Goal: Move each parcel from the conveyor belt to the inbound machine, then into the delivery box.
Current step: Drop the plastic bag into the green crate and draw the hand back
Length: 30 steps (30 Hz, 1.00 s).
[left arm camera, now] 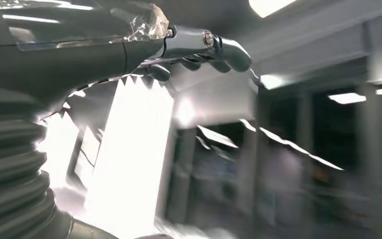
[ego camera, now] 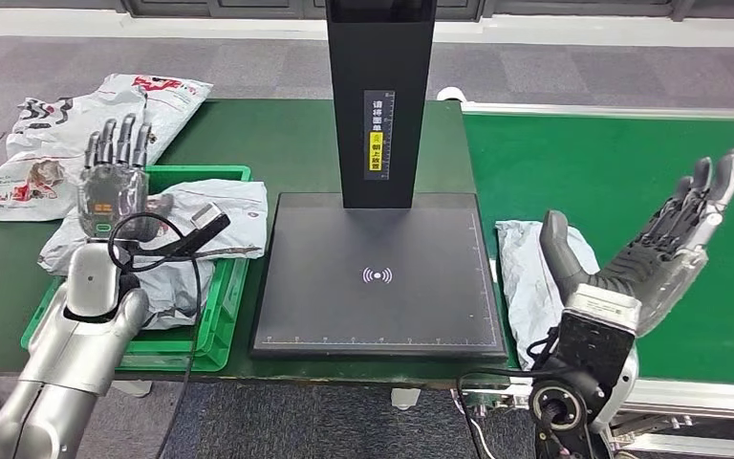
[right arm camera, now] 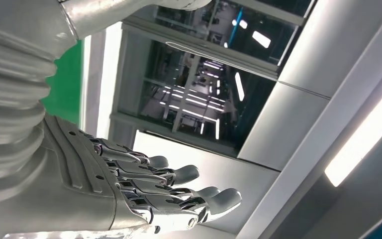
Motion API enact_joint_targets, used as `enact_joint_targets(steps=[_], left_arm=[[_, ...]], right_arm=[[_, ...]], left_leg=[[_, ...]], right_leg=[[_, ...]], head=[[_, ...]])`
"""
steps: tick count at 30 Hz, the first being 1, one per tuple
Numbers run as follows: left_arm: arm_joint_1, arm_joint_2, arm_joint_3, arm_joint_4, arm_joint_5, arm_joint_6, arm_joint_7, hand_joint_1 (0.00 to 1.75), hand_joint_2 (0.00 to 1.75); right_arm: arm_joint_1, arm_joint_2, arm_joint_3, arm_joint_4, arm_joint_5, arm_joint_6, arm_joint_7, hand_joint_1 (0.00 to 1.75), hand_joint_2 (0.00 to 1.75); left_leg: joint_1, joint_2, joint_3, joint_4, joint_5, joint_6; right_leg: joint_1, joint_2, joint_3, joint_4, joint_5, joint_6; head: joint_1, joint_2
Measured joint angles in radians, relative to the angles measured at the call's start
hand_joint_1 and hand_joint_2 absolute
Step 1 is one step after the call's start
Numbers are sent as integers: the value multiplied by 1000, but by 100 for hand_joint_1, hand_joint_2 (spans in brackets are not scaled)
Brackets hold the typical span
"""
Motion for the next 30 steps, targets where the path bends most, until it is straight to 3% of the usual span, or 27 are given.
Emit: enact_joint_targets(steps=[2,6,10,12,22,26,30], left_arm=[[18,-37,4,-36,171,-10,-100,0,175],[51,-92,5,-107,367,-38,-197,0,175],[131,-155,-17,-238,702,-89,-363,0,175],[174,-181,-50,-298,814,-103,-406,0,175],[273,-280,-236,-394,1012,-196,-470,0,175],[275,-306,-266,-393,1030,-209,-470,0,175],[275,-322,-279,-388,1052,-237,-470,0,175]], right_arm=[[9,-2,0,0,3,0,13,0,175],[23,-9,-2,1,7,0,26,0,175],[41,-13,-30,24,33,0,39,0,175],[48,-13,-50,46,42,0,40,0,175],[85,-13,-166,193,163,0,146,0,175],[96,-13,-207,237,181,-1,150,0,175],[98,-13,-235,279,218,-1,210,0,175]], left_leg=[[0,0,0,0,0,0],[-1,1,0,0,-1,0],[-1,1,0,0,-1,1],[-1,1,0,0,-2,1],[-2,0,0,0,-3,1],[-2,1,0,0,-3,1],[-2,1,0,0,-3,1]], right_leg=[[0,0,0,0,0,0],[-1,1,-1,0,0,0],[-1,1,-1,0,-1,0],[-1,1,-1,0,-1,0],[-1,-1,-1,-1,-1,0],[-1,0,-1,-1,-1,0],[-1,1,-1,-1,-1,0]], head=[[0,0],[0,0],[0,0],[0,0],[0,0],[0,0],[0,0]])
